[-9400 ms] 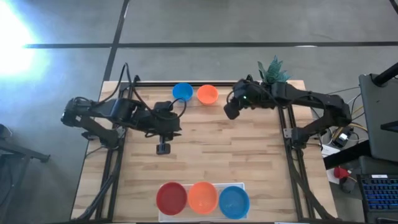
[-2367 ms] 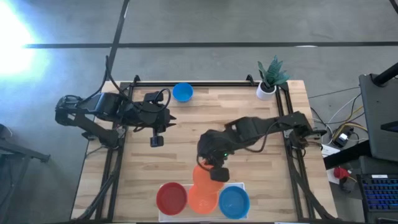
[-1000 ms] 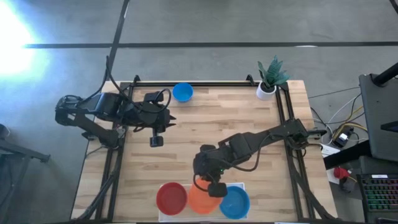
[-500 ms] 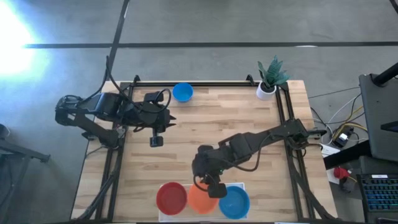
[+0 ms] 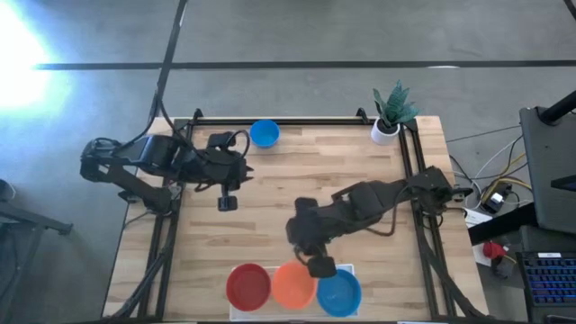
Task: Pick & Place Mini bowls
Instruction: Stack the blue bowl on top of the other blue bowl on the shelf
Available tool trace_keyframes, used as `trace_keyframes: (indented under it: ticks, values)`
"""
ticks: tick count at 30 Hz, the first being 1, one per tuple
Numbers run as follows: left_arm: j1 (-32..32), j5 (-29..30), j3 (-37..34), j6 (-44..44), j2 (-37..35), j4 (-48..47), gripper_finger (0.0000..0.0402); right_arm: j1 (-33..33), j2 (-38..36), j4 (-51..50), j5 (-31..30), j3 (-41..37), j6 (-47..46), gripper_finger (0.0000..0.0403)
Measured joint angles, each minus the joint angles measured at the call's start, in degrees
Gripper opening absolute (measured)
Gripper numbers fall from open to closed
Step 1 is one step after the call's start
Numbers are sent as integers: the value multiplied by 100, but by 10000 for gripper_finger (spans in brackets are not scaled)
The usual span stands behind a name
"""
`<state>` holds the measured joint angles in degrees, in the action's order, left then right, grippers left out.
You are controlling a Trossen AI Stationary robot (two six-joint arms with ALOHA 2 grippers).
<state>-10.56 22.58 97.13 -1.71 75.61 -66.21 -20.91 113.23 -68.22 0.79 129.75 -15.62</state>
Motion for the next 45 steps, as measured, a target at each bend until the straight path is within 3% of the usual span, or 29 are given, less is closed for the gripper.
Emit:
trace_keyframes:
  ticks: [5,13,23,31,40,45]
  values:
    - [233,948,-94,-86,-2,-386,80,103,-491,-159,-909,0,-141,60]
    - [1461,909,-97,-333,-2,-560,80,261,-1211,-234,-1443,-2,-218,59]
    - [3562,171,-381,-770,63,-316,80,282,-1703,-238,-1774,-7,-190,57]
    - [4830,-1455,-1393,-900,68,810,80,282,-1851,-426,-1922,-13,-150,57]
    - [5370,-1806,-2675,-813,310,2290,80,284,-1860,-508,-2053,-13,66,56]
    - [5436,-1956,-2984,-781,648,2698,80,282,-1860,-508,-2050,-13,131,56]
